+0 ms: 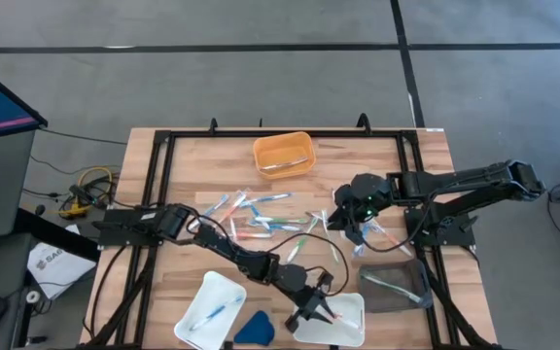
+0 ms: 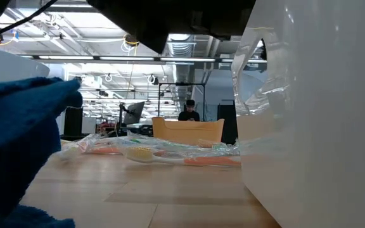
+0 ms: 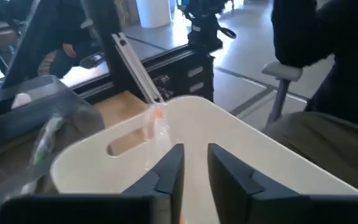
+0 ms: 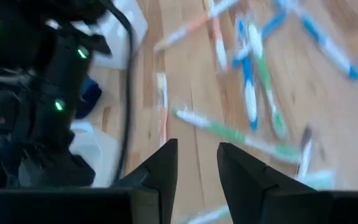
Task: Pick & Place Toothbrushes
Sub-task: Put the orange toothbrush into right white bin
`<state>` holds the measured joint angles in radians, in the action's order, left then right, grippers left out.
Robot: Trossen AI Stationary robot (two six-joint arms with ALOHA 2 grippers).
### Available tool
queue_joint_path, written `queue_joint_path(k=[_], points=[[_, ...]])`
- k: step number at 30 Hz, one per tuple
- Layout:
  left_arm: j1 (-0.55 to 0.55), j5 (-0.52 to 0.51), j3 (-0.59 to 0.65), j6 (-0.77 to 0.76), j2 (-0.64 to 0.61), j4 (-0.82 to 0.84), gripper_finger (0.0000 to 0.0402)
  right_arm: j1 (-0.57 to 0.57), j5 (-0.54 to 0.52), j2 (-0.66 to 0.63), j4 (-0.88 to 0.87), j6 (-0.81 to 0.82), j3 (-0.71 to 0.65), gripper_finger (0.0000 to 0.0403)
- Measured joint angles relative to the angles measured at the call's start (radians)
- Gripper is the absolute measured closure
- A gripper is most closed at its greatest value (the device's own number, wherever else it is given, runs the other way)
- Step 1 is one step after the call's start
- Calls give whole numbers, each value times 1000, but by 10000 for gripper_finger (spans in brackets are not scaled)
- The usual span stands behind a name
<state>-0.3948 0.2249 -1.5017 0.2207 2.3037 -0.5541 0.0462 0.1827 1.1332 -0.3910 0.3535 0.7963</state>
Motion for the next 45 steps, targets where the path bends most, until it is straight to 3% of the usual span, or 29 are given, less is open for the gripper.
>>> queue_joint_path(k=[4, 10, 15, 19, 24, 29, 35, 45], points=[[-6, -14, 0, 40, -48, 89, 378, 69, 0, 0, -118, 110, -1, 295], [-4, -60, 27, 45, -189, 300, 398, 239, -27, 0, -125, 143, -1, 295], [-4, -167, 176, 35, -370, 305, 397, 350, -27, 0, -52, 194, -1, 295], [-3, -280, 305, 12, -531, 293, 396, 403, -27, 0, 35, 125, -1, 295], [-2, -342, 450, -1, -732, 248, 396, 448, -27, 0, 67, 117, -1, 295], [-2, -354, 538, -33, -921, 190, 396, 499, -27, 0, 82, 336, -1, 295], [-2, -356, 548, -19, -1079, 107, 396, 575, -47, 0, 113, 555, -1, 295], [-15, -353, 587, -67, -1097, 100, 396, 681, -160, 66, 171, 1058, 1, 305]])
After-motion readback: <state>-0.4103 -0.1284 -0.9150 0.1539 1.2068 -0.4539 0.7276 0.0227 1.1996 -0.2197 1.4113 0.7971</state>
